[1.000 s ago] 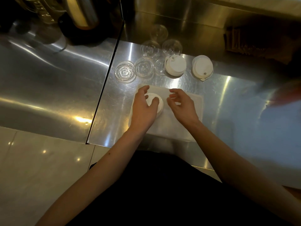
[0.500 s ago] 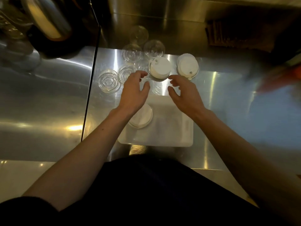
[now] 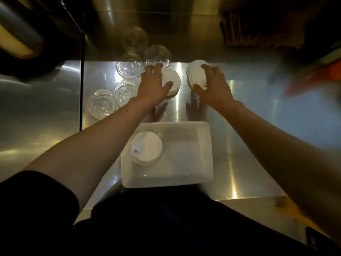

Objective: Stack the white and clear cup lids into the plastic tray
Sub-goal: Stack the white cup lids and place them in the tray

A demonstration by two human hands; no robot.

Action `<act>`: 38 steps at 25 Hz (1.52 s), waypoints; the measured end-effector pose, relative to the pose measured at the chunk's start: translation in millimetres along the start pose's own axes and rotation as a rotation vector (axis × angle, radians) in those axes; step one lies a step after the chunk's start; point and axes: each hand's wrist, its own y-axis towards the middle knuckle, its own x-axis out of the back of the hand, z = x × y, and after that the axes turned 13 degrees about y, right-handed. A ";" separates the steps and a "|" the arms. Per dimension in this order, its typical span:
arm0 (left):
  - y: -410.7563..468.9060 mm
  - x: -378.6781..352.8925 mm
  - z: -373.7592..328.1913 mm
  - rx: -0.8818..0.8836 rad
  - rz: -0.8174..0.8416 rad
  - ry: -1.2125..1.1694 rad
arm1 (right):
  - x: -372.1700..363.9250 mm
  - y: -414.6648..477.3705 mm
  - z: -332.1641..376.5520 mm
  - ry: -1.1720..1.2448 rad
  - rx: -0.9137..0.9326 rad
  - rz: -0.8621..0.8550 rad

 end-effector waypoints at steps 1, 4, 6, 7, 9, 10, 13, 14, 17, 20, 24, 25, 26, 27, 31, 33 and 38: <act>9.6 -1.0 0.1 0.016 0.023 0.034 | 0.3 11.4 -5.4 -0.014 -0.030 0.004; 26.3 -4.7 1.7 0.031 0.079 0.097 | 1.2 39.4 -18.2 -0.034 -0.104 0.044; 30.6 -9.0 4.7 0.026 0.085 0.096 | 1.8 53.5 -23.3 -0.009 -0.155 0.059; 31.3 -10.6 6.2 0.026 0.089 0.092 | 0.9 58.1 -25.5 0.005 -0.178 0.060; 32.8 -12.2 9.5 0.037 0.092 0.080 | -2.4 63.1 -29.4 0.030 -0.212 0.069; 34.0 -12.1 11.3 0.041 0.090 0.069 | -4.0 64.1 -30.7 0.039 -0.224 0.076; 35.5 -9.3 14.4 0.022 0.096 0.050 | -5.1 65.1 -32.9 0.065 -0.231 0.066; 35.2 -8.9 14.4 0.018 0.101 0.055 | -4.6 64.5 -33.4 0.080 -0.233 0.055; 33.7 -7.8 11.5 0.014 0.114 0.067 | -4.0 62.5 -36.1 0.131 -0.241 0.026; 32.7 -7.2 6.9 0.016 0.147 0.047 | -4.9 58.9 -39.4 0.225 -0.277 0.011; 31.2 -5.9 1.2 0.008 0.192 0.004 | -3.4 58.3 -42.6 0.298 -0.282 0.013; 30.6 -5.4 0.1 0.004 0.191 -0.011 | -2.0 59.7 -42.2 0.310 -0.275 0.015; 29.0 -4.8 -1.2 0.007 0.193 -0.028 | -0.5 61.9 -41.6 0.325 -0.268 0.015; 27.0 -4.5 -2.0 0.009 0.191 -0.042 | 0.9 64.3 -40.4 0.336 -0.263 0.017; 18.0 -3.4 -3.8 0.007 0.163 -0.093 | 6.8 76.5 -35.2 0.209 -0.274 0.105; 11.2 -1.0 -3.4 0.029 0.157 -0.172 | 9.8 83.2 -32.1 0.081 -0.223 0.159; -5.4 5.2 1.6 0.144 0.119 -0.378 | 6.7 92.9 -27.6 0.067 -0.225 0.152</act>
